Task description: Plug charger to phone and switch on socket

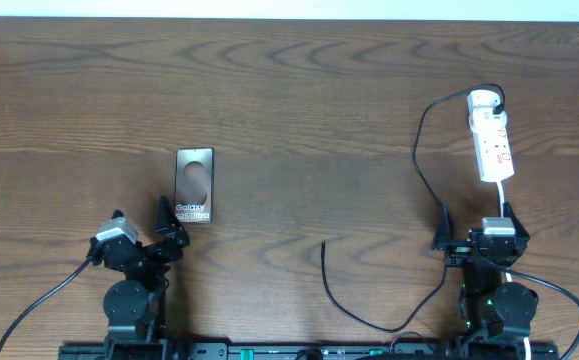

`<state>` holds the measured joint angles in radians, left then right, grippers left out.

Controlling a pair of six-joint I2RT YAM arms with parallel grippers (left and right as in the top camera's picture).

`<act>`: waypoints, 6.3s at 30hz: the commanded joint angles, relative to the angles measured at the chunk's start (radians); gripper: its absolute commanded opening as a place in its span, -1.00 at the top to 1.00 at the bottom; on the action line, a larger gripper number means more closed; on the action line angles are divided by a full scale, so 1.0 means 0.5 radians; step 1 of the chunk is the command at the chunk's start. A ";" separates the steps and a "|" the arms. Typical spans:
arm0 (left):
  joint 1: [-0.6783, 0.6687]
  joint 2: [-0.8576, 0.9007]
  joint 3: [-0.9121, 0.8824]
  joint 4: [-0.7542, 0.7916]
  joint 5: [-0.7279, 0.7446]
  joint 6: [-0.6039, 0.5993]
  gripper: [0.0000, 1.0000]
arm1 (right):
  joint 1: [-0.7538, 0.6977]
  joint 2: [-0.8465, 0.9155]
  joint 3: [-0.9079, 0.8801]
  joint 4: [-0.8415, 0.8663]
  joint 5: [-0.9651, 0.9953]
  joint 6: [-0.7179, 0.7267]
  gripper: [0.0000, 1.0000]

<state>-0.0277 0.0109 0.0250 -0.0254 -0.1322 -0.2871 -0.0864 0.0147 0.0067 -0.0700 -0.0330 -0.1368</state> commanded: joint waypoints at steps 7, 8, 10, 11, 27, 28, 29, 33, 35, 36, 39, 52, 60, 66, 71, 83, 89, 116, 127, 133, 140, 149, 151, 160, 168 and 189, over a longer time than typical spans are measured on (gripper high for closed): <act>0.008 -0.014 -0.041 -0.076 -0.014 0.027 -0.70 | 0.002 -0.007 -0.002 -0.008 0.009 -0.021 -0.98; 0.008 -0.014 -0.041 -0.076 -0.014 0.026 -0.70 | 0.002 -0.007 -0.002 -0.008 0.009 -0.021 -0.98; 0.008 -0.014 -0.041 -0.076 -0.014 0.026 -0.70 | 0.002 -0.007 -0.002 -0.008 0.009 -0.020 -0.99; 0.008 -0.014 -0.041 -0.076 -0.014 0.027 -0.71 | 0.002 -0.007 -0.002 -0.008 0.009 -0.021 -0.98; 0.008 -0.014 -0.041 -0.076 -0.014 0.027 -0.70 | 0.002 -0.007 -0.002 -0.008 0.009 -0.021 -0.98; 0.008 -0.014 -0.041 -0.076 -0.014 0.026 -0.70 | 0.002 -0.007 -0.002 -0.008 0.009 -0.021 -0.99; 0.008 -0.014 -0.041 -0.076 -0.014 0.027 -0.70 | 0.002 -0.007 -0.002 -0.008 0.009 -0.021 -0.99; 0.008 -0.014 -0.041 -0.076 -0.014 0.026 -0.70 | 0.002 -0.007 -0.002 -0.008 0.009 -0.021 -0.98; 0.008 -0.014 -0.041 -0.076 -0.014 0.027 -0.70 | 0.002 -0.007 -0.002 -0.008 0.009 -0.021 -0.99; 0.008 -0.014 -0.041 -0.076 -0.014 0.027 -0.70 | 0.002 -0.007 -0.002 -0.008 0.009 -0.020 -0.99; 0.008 -0.014 -0.041 -0.076 -0.014 0.026 -0.70 | 0.002 -0.007 -0.002 -0.008 0.009 -0.020 -0.98; 0.008 -0.014 -0.041 -0.076 -0.014 0.026 -0.70 | 0.002 -0.007 -0.002 -0.008 0.009 -0.021 -0.98; 0.008 -0.014 -0.041 -0.076 -0.014 0.027 -0.70 | 0.002 -0.007 -0.002 -0.008 0.009 -0.021 -0.99; 0.008 -0.014 -0.041 -0.076 -0.014 0.027 -0.70 | 0.002 -0.007 -0.002 -0.008 0.009 -0.021 -0.99; 0.008 -0.014 -0.041 -0.076 -0.014 0.026 -0.70 | 0.002 -0.007 -0.002 -0.008 0.009 -0.021 -0.98; 0.008 -0.014 -0.041 -0.076 -0.014 0.026 -0.70 | 0.002 -0.007 -0.002 -0.008 0.009 -0.021 -0.99; 0.008 -0.014 -0.041 -0.054 -0.070 0.026 -0.70 | 0.002 -0.007 -0.002 -0.008 0.009 -0.021 -0.99; 0.008 2.126 2.279 -1.093 0.207 0.510 -0.70 | 0.002 -0.007 -0.002 -0.008 0.009 -0.021 -0.98; 0.008 3.205 2.980 -1.692 0.296 0.572 -0.70 | 0.002 -0.007 -0.002 -0.008 0.009 -0.021 -0.99; 0.008 3.418 2.980 -1.701 0.303 0.571 -0.70 | 0.002 -0.007 -0.002 -0.008 0.009 -0.020 -0.98; 0.008 3.502 2.964 -1.739 0.356 0.573 -0.40 | 0.002 -0.007 -0.002 -0.008 0.009 -0.021 -0.99; 0.008 3.510 2.964 -1.749 0.355 0.573 -0.97 | 0.002 -0.007 -0.002 -0.008 0.009 -0.021 -0.99; 0.008 3.510 2.964 -1.751 0.355 0.573 -0.97 | 0.002 -0.007 -0.002 -0.008 0.009 -0.021 -0.99; 0.005 3.525 2.856 -1.814 0.356 0.572 -0.97 | 0.002 -0.007 -0.002 -0.008 0.009 -0.021 -0.99; 0.004 3.532 2.584 -1.720 0.531 0.566 -0.97 | 0.002 -0.007 -0.002 -0.008 0.009 -0.021 -0.98; -0.079 3.547 2.339 -1.375 0.420 0.520 -0.97 | 0.002 -0.007 -0.002 -0.008 0.009 -0.021 -0.99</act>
<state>-0.0673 1.7676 1.2011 -0.7158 0.1074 -0.0086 -0.0864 0.0154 0.0067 -0.0700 -0.0296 -0.1375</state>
